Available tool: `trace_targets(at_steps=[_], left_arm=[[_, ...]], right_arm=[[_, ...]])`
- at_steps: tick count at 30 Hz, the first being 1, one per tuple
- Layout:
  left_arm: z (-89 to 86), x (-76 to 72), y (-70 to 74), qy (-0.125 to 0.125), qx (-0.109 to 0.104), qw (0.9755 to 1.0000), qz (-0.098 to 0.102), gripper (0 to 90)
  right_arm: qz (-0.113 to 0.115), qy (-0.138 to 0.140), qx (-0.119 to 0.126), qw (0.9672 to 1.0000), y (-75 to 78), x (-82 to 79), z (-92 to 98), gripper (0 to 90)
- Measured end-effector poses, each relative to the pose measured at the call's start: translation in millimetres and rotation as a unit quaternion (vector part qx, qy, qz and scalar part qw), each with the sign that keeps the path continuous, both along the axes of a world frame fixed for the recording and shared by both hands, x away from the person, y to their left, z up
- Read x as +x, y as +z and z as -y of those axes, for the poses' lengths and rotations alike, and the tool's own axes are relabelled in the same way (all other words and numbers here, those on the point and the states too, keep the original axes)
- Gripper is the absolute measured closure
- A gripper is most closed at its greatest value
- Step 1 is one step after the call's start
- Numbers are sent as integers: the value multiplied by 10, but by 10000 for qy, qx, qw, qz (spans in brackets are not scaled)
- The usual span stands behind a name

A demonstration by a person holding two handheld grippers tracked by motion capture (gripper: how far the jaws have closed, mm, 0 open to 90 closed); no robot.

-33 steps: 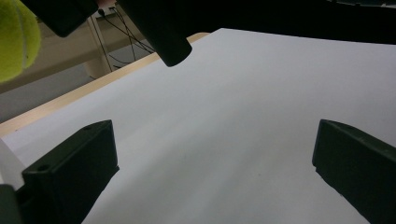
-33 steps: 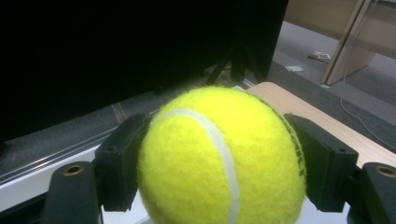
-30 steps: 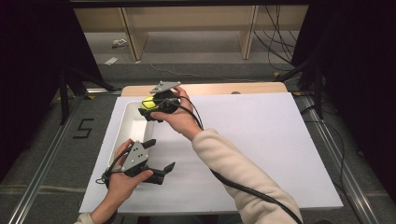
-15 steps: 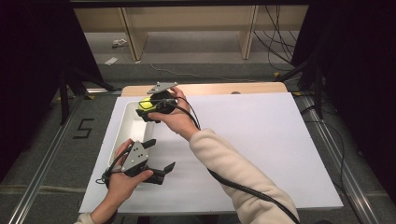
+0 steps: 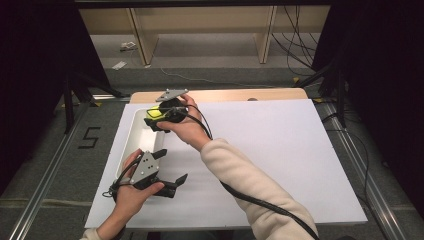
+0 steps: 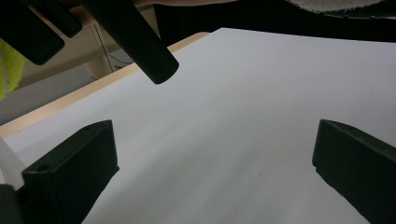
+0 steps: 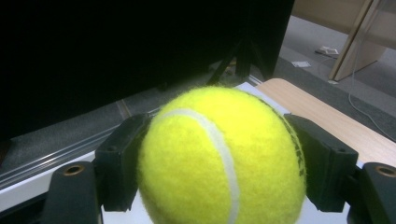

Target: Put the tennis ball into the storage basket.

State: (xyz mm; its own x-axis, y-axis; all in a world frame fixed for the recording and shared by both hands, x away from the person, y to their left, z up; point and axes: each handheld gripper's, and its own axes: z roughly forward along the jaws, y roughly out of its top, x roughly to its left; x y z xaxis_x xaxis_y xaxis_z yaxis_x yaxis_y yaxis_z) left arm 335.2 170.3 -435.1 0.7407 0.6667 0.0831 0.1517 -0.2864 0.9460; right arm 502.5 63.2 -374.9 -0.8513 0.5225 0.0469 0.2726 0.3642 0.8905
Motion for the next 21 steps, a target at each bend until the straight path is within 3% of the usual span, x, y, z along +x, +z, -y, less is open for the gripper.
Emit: trace_targets(at_steps=[21], left_arm=[[-7,-1,2,5,-3,10000,0,0]], right_arm=[[6,50,-26,10000,16,7,-67,268]])
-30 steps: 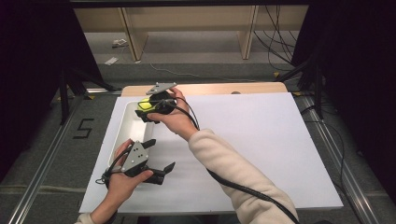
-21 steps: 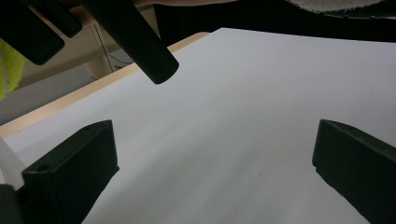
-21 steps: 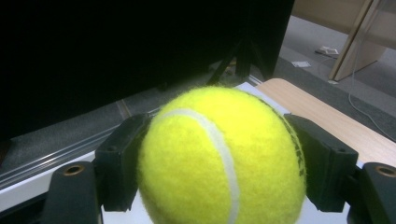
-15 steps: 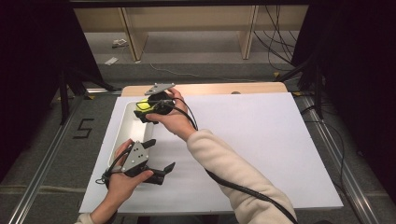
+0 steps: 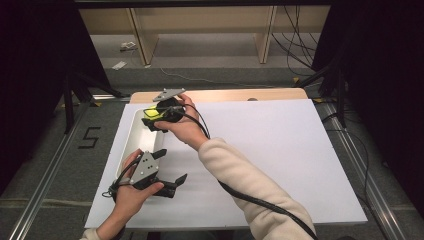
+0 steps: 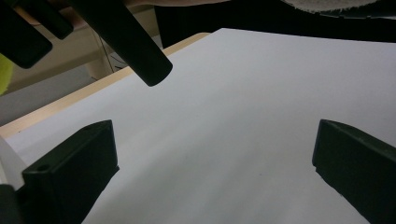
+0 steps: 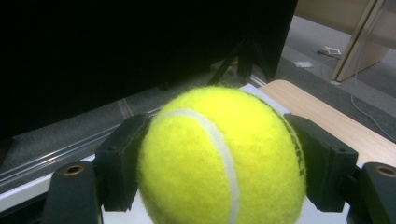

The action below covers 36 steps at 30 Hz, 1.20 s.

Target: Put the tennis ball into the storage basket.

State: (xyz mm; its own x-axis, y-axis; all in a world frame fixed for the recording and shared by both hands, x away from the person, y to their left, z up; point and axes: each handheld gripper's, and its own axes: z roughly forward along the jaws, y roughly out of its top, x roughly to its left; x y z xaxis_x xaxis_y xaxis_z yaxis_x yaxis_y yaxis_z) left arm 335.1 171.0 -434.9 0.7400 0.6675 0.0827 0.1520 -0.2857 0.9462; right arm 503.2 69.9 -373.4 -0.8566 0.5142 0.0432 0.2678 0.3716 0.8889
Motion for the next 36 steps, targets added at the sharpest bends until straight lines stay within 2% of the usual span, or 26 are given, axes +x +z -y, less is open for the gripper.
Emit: trace_targets(at_steps=[36], left_arm=[[-3,-1,-2,-11,-7,10000,-1,0]], right_arm=[[-30,118,19,9999,5,-24,-131,268]])
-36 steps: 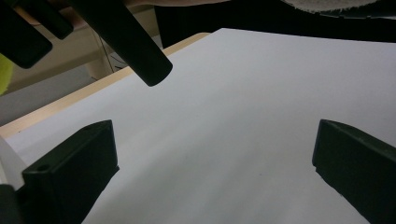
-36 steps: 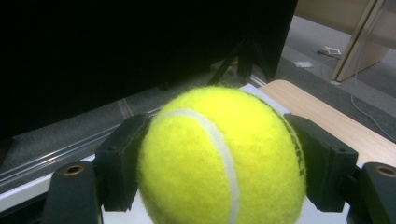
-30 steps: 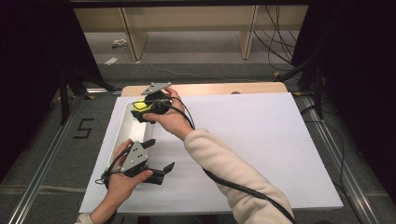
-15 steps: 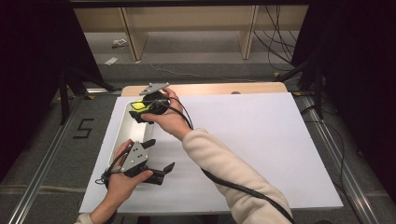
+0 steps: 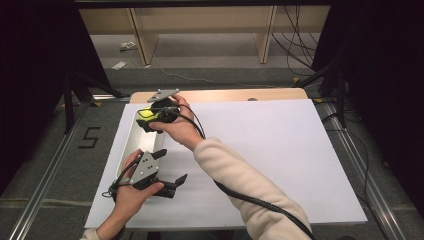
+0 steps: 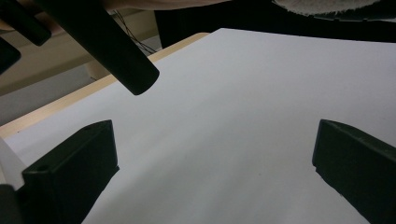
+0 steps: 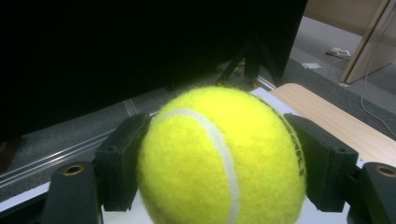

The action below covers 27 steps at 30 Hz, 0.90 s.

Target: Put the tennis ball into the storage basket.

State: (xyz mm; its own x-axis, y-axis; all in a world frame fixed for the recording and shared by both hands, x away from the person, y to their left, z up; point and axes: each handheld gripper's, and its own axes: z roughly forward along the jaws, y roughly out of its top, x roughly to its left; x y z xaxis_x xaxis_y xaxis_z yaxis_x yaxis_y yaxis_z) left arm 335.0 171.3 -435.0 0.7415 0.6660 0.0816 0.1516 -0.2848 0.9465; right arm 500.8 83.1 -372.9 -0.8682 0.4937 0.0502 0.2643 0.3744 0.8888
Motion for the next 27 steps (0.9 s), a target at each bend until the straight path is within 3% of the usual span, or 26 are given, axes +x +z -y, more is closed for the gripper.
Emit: trace_targets(at_steps=[13,27], left_arm=[[-11,-2,2,18,-8,10000,-1,0],[5,-9,0,-23,37,10000,8,0]], right_arm=[[-1,2,3,10000,-9,3,0,268],[-88,219,-33,9997,-47,-18,-81,268]])
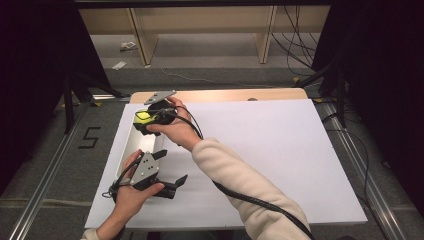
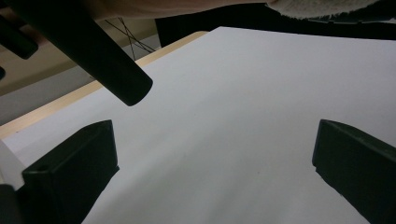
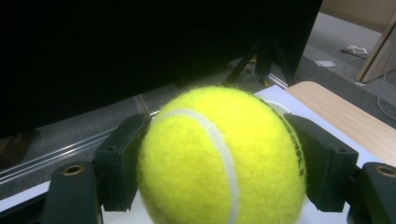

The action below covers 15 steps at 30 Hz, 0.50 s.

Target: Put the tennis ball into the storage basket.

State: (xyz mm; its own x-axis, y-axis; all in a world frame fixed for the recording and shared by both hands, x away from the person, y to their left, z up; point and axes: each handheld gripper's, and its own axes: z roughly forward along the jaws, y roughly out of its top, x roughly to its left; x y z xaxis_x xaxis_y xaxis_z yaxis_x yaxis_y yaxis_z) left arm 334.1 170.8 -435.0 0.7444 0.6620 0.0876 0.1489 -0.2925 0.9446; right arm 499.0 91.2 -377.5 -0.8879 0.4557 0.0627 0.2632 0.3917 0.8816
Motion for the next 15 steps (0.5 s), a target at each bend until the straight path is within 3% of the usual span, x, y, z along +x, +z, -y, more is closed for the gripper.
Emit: trace_targets(at_steps=[15], left_arm=[[-7,2,2,7,3,10000,-4,0]], right_arm=[[-107,48,10,9999,-60,0,-43,268]])
